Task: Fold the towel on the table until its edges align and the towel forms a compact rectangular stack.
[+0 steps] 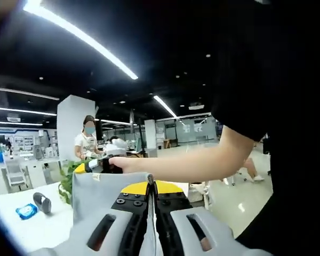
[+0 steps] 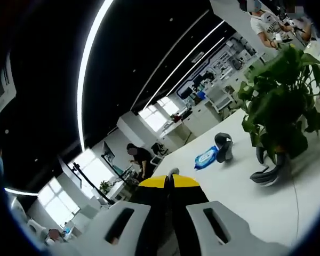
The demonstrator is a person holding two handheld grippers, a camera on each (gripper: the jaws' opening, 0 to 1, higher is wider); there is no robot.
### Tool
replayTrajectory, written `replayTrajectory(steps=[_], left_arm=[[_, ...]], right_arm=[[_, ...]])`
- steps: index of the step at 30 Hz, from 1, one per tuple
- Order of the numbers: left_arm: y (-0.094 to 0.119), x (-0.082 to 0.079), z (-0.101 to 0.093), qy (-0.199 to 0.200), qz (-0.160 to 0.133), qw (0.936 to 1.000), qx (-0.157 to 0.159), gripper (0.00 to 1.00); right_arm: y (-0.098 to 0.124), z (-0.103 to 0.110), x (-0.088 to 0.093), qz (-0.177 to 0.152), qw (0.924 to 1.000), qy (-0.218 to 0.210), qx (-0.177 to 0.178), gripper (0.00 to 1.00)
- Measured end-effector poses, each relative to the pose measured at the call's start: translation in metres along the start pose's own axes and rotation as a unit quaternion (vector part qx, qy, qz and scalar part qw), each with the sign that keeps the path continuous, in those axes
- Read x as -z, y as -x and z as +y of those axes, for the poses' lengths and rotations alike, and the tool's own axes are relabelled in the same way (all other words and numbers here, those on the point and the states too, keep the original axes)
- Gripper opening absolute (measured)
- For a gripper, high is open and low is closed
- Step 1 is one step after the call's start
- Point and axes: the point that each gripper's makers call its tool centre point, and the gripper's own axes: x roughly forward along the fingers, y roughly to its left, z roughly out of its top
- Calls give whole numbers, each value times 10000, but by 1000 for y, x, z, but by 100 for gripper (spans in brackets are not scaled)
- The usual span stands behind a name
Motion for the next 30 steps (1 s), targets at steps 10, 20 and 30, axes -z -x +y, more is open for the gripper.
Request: replayTrajectory(steps=[10,20,30], left_arm=[[71,-14,37,-630,53,9932,-980,3],[150,3,75,-535,343,9802,-1874,3],[205,34,92,-162,694,9635,-2579,3]], right_arm=[[-38,43,16,37,9966,-575,-582,0],[-107,110,56,295,9955,-244,-870,0],[-144,118,97,896,9912,-147,-966,0]])
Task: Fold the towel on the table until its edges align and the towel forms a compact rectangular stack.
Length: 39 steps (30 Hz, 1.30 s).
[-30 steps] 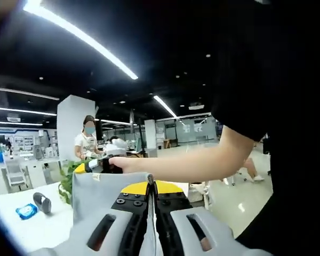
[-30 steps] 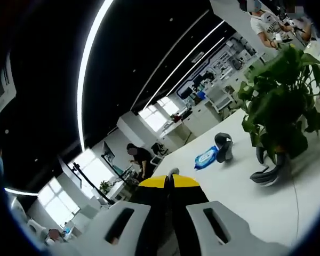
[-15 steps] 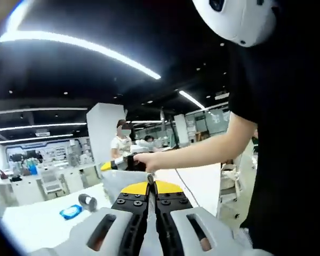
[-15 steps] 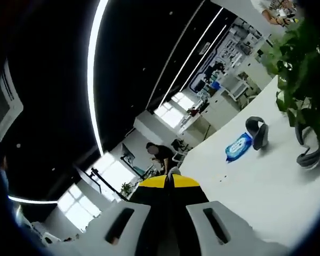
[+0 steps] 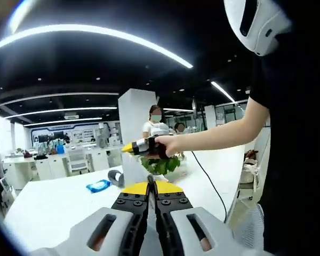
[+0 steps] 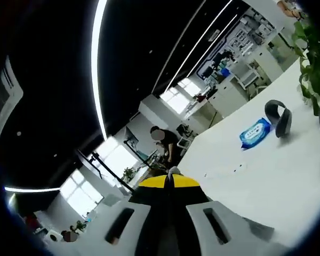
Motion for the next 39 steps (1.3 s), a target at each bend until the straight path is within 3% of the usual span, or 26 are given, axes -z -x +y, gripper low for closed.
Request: replayTrajectory(steps=[3,15,20,25,29,33,39], left_arm=[[11,16,11,18,222,9995,-224,3],[38,34,26,156,386,9982,-437,3],[48,52,29,-351,831,9946,-515,2],[56,59,38,-186,872,9941,-615,2],[70,71,63,-124,1116,9874,-1116,2],[80,82,80,103,1181,9836,-1359,2],[90,102,90,244,1390,9785,-1502,2]], right_arm=[[-9,-2,11,156,9999,-36,4,0],[-52,5,45,646,9978,-23,-127,0],[-65,9,64,871,9960,-44,-169,0],[-77,14,68,927,9954,-36,-240,0],[-88,15,77,1039,9943,-54,-221,0],[-100,12,87,1149,9932,29,-167,0],[-113,11,103,1286,9917,13,-70,0]])
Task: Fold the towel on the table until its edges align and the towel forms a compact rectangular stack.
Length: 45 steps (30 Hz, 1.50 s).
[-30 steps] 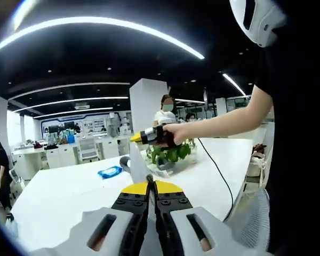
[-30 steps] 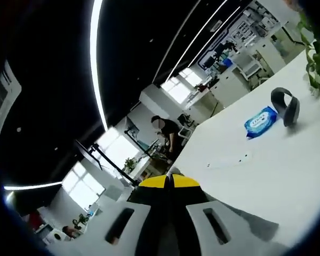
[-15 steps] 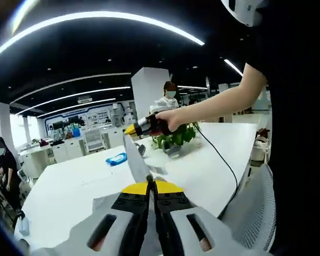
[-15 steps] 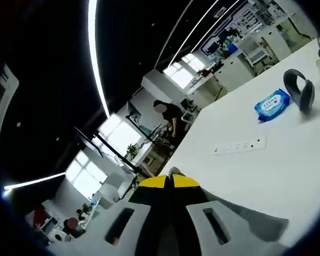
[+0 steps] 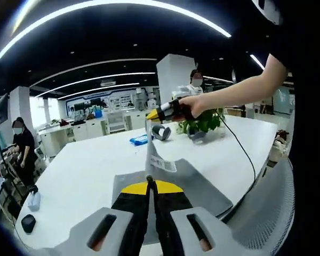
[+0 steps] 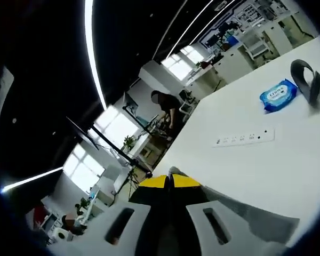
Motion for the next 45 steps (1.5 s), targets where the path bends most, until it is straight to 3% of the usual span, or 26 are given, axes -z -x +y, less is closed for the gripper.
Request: replayTrajectory(steps=[2,8,13,21,23,26,32,35,42,45], left_arm=[[0,7,2,51,58,10000,-26,2],[-3,56,17,-448,904,9949,33,3],[-9,72,32,-377,1145,9927,65,3],[-7,95,55,7,1550,9879,-67,3],[-7,104,57,94,1729,9849,34,2],[-10,119,60,-129,2099,9773,237,2],[-17,140,68,118,2426,9697,252,2],[-20,157,73,-81,2847,9578,372,2],[-27,174,82,212,3097,9499,354,2],[-26,176,83,15,3169,9479,336,2]], right_arm=[[-4,-1,4,58,10000,43,26,0],[-23,-11,28,395,9991,103,150,0],[-40,-24,37,512,9979,175,361,0],[-70,-22,48,675,9965,318,366,0],[-77,-26,54,804,9950,400,435,0],[-85,-36,63,985,9916,621,559,0],[-98,-52,75,1079,9906,477,697,0],[-107,-57,80,1111,9901,428,742,0],[-127,-71,89,1101,9893,161,938,0],[-135,-76,97,1159,9885,121,966,0]])
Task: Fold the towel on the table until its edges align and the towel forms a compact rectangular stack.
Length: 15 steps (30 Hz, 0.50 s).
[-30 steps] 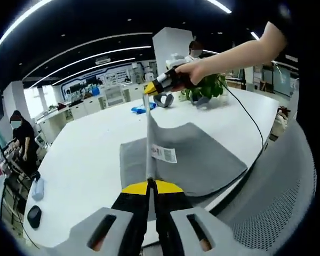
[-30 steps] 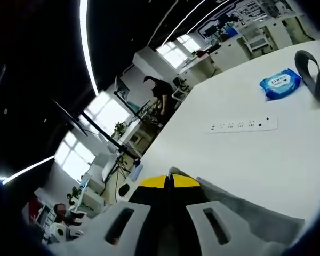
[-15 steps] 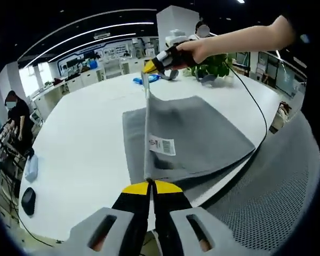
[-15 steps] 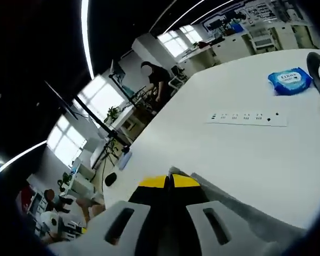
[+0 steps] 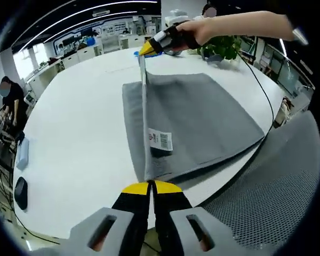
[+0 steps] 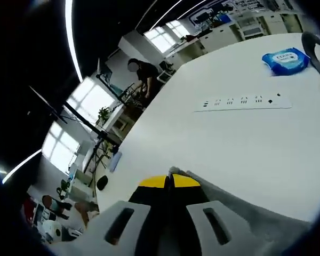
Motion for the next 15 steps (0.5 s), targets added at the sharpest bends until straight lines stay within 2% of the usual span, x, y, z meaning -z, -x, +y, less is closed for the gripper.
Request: replayTrajectory(steps=[8,11,13,15], left_arm=[[-6,13,-2,-103,300,9994,133,1],[-6,22,5,-183,509,9985,-40,1],[-5,22,5,-174,491,9986,-47,1],[-5,17,4,-69,347,9994,-6,1]], right_arm=[[-22,-1,20,223,9997,71,-26,0],[-25,-3,22,210,9997,-84,-101,0],[-25,-5,24,230,9996,-135,-100,0],[-23,-6,25,236,9996,-143,-91,1]])
